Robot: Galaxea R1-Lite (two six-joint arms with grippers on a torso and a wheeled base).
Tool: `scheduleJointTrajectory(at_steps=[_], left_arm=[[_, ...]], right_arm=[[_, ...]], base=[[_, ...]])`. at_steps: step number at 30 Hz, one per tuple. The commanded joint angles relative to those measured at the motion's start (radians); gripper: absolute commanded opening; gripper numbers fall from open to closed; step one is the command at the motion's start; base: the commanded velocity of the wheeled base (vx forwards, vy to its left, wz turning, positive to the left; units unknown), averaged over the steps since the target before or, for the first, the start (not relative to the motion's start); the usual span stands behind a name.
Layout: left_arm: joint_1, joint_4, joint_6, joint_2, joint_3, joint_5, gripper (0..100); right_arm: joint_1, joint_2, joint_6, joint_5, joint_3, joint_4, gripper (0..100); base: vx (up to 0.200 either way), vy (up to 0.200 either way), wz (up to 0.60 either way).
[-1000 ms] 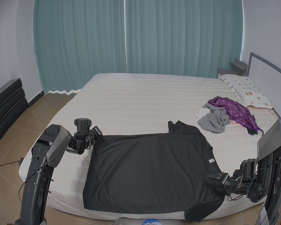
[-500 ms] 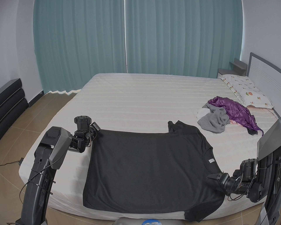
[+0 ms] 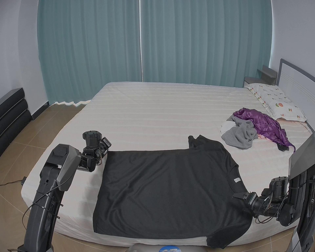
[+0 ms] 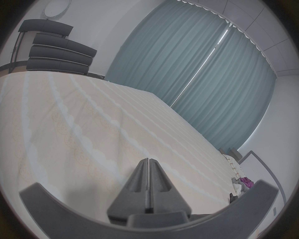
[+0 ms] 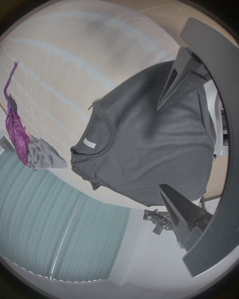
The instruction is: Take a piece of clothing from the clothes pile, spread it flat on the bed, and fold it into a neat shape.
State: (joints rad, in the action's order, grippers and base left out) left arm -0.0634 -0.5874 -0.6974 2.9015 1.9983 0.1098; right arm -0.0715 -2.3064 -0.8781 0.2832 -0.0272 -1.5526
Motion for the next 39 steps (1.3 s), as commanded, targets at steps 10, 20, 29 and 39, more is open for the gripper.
scheduleJointTrajectory(at_steps=[10,20,29,39], left_arm=[[-0.004,-0.002,-0.094,-0.061,-0.09,-0.002,100],[-0.003,-0.137,-0.189,-0.196,-0.305,-0.028,100],[-0.001,-0.166,-0.191,-0.229,-0.418,-0.13,100],[-0.003,-0.167,-0.189,-0.242,-0.477,-0.134,100]], right_arm=[[0.001,0.085,0.001,-0.078,-0.109,-0.015,100],[0.025,0.041,0.014,-0.119,-0.313,0.017,100],[0.018,-0.044,0.045,-0.167,-0.758,0.428,100],[0.006,-0.277,0.148,-0.237,-1.211,0.74,100]], base=[[0.0,0.0,0.0],[0.0,0.0,0.0],[0.0,0.0,0.0],[0.0,0.0,0.0]])
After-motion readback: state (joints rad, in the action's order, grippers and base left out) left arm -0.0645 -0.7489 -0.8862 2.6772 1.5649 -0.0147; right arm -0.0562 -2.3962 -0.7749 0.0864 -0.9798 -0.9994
